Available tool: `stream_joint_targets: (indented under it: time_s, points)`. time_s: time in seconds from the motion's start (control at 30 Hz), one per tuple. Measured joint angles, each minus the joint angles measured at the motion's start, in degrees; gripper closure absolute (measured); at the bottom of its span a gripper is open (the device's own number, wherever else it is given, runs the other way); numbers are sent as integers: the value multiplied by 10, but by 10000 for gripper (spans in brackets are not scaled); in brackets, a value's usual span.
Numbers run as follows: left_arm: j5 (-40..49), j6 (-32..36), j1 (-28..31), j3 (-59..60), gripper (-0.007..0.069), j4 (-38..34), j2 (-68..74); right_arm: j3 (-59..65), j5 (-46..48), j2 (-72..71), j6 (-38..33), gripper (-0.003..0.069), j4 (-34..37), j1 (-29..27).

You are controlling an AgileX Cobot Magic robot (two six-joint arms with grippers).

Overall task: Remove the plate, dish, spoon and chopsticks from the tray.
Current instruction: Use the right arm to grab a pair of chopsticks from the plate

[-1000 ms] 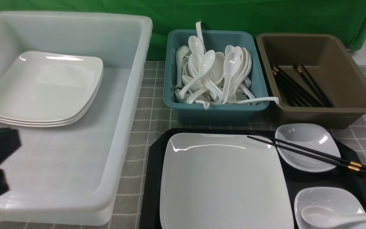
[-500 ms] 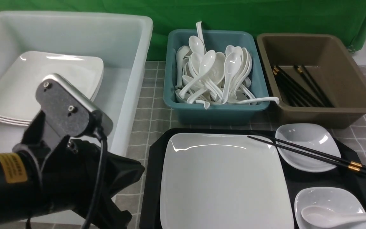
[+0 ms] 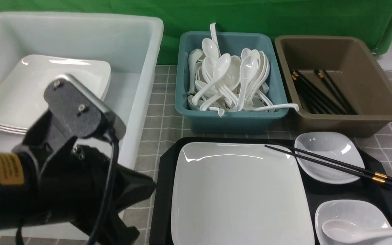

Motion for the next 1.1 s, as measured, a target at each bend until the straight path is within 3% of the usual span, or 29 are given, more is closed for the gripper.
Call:
stream_joint_targets:
  time_s: [0.17,0.37,0.53,0.63,1.1]
  points:
    - [53,13,0,-53,620,7,0,-168,147,233,-115,445,-23,25]
    - [87,26,0,-54,620,11,-16,-283,233,436,-233,370,-28,-25]
    - [85,27,0,-54,620,11,-53,-318,222,528,-276,234,-34,-80]
    - [80,27,0,-54,620,11,-76,-332,196,578,-312,174,-36,-86]
    - [84,27,0,-54,620,9,-86,-336,116,673,-342,167,-75,-86]
